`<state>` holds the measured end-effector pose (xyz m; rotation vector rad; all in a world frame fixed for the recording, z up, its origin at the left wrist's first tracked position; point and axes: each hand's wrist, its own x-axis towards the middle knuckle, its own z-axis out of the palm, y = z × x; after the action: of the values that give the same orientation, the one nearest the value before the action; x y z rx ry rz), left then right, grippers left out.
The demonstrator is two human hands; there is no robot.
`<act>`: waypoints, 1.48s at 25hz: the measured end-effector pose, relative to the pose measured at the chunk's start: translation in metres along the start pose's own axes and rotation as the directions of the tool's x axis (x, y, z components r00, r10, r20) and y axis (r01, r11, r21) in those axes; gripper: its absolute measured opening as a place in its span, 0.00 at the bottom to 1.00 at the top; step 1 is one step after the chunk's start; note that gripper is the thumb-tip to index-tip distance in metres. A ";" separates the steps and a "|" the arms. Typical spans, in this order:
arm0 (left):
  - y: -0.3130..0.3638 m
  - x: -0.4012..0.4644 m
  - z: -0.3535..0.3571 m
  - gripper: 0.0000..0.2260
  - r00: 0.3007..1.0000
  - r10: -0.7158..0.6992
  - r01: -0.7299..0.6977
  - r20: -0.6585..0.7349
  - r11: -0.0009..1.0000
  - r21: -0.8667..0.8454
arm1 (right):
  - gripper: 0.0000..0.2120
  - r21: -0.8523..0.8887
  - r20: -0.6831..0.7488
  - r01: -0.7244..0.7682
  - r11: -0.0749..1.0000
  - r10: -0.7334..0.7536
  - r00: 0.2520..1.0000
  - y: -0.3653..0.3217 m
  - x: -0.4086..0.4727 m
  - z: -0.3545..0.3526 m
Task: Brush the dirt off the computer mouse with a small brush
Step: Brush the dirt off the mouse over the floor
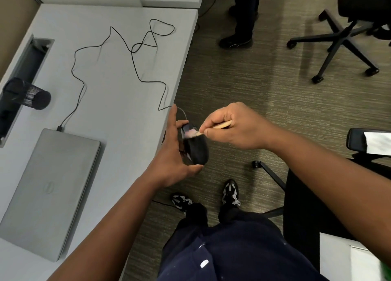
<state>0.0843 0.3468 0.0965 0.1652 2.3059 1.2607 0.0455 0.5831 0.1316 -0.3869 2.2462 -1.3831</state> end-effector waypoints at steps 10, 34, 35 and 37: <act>0.001 -0.001 -0.003 0.71 1.000 0.007 -0.010 0.024 0.992 0.127 | 0.08 0.005 0.025 -0.023 1.000 0.023 0.999 -0.008 0.001 0.000; 0.000 0.003 0.001 0.70 0.986 0.131 -0.133 -0.107 0.991 -0.006 | 0.05 0.317 -0.209 -0.064 0.946 0.136 0.968 0.018 -0.004 0.055; -0.001 0.004 0.002 0.70 0.983 0.144 -0.144 -0.110 0.990 0.004 | 0.04 0.389 -0.189 -0.074 0.918 0.158 0.969 0.018 -0.004 0.056; -0.004 0.005 0.002 0.69 0.979 0.160 -0.158 -0.125 0.987 0.026 | 0.03 0.498 -0.168 -0.080 0.863 0.187 0.968 0.019 -0.005 0.055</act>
<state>0.0818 0.3478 0.0901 0.2877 2.4528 1.3676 0.0787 0.5516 0.0950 0.0954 1.9272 -1.9144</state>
